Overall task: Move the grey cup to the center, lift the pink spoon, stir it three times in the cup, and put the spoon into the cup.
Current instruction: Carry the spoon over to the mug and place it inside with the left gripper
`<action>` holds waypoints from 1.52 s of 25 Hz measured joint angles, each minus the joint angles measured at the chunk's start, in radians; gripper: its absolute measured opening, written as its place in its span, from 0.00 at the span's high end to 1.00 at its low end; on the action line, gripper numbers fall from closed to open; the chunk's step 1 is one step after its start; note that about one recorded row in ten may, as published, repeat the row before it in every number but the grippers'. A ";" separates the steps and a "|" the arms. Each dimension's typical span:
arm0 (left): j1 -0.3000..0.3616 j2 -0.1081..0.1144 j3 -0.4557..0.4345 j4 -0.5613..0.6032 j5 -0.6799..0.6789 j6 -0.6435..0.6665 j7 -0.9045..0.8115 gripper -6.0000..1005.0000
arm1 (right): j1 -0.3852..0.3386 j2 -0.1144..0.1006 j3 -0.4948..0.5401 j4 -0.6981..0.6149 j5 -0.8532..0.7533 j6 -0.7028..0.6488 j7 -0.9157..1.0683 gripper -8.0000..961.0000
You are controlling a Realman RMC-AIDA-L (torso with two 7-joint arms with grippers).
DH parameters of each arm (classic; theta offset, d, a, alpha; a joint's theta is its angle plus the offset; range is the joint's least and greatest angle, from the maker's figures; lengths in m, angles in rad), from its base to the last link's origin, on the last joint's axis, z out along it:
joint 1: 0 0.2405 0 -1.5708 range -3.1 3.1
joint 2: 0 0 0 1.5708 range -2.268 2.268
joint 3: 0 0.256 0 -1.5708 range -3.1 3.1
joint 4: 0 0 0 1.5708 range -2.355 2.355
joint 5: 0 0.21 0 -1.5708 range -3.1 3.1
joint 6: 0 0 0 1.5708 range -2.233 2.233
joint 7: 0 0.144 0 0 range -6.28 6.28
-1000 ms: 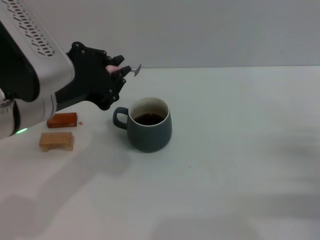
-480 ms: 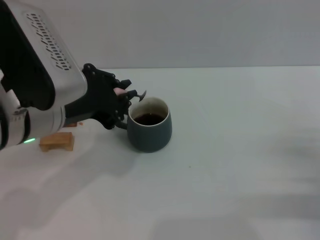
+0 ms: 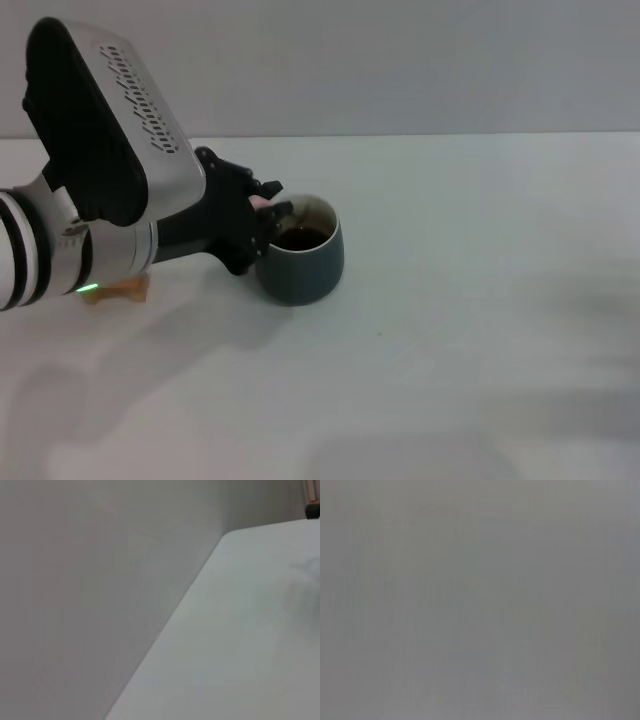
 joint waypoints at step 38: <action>-0.133 -0.001 0.000 0.228 0.008 0.013 0.004 0.85 | 0.001 0.001 -0.009 -0.008 0.000 -0.002 0.000 0.99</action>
